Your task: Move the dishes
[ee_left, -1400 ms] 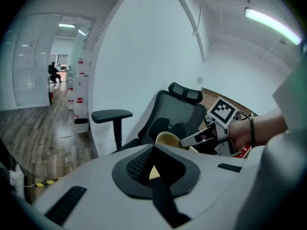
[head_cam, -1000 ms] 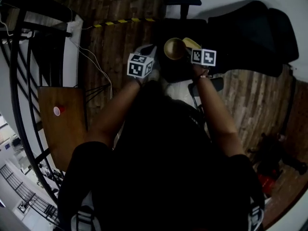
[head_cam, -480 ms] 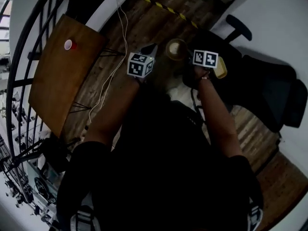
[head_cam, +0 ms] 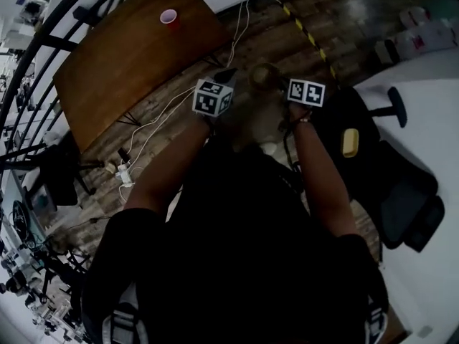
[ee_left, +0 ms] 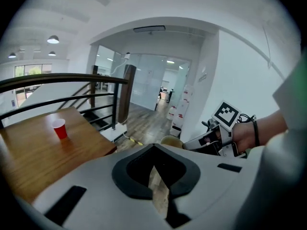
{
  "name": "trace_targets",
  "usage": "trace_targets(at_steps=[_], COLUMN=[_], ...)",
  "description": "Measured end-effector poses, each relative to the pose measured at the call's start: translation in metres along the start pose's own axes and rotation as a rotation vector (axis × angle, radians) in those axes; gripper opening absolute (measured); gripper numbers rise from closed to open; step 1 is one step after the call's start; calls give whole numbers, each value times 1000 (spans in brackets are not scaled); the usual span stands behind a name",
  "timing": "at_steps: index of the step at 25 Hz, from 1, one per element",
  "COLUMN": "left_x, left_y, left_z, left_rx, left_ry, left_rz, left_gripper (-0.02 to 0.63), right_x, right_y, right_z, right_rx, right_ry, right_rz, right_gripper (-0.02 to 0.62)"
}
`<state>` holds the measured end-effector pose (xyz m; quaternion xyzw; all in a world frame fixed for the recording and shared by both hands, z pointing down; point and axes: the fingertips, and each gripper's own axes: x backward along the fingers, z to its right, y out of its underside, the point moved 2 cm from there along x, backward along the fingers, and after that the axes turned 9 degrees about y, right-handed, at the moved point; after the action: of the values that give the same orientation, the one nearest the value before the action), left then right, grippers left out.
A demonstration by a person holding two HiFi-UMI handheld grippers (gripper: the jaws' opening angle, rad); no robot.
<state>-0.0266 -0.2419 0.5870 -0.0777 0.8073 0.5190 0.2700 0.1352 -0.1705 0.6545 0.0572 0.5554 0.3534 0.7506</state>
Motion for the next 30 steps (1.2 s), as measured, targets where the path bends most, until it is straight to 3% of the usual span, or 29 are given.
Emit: trace_targets(at_steps=[5, 16, 25, 30], left_x=[66, 179, 242, 256], left_y=[12, 33, 74, 75], left_z=[-67, -183, -233, -260], left_rx=[38, 117, 255, 306], left_ry=[-68, -206, -354, -432], left_rz=[28, 103, 164, 188], left_gripper=[-5, -5, -5, -5], right_x=[-46, -124, -174, -202], right_y=[-8, -32, -28, -41], right_z=[-98, -269, -357, -389], right_rx=[81, 260, 457, 535], right_ry=[-58, -149, -207, -252], right_rz=[-30, -71, -143, -184], right_gripper=[12, 12, 12, 12])
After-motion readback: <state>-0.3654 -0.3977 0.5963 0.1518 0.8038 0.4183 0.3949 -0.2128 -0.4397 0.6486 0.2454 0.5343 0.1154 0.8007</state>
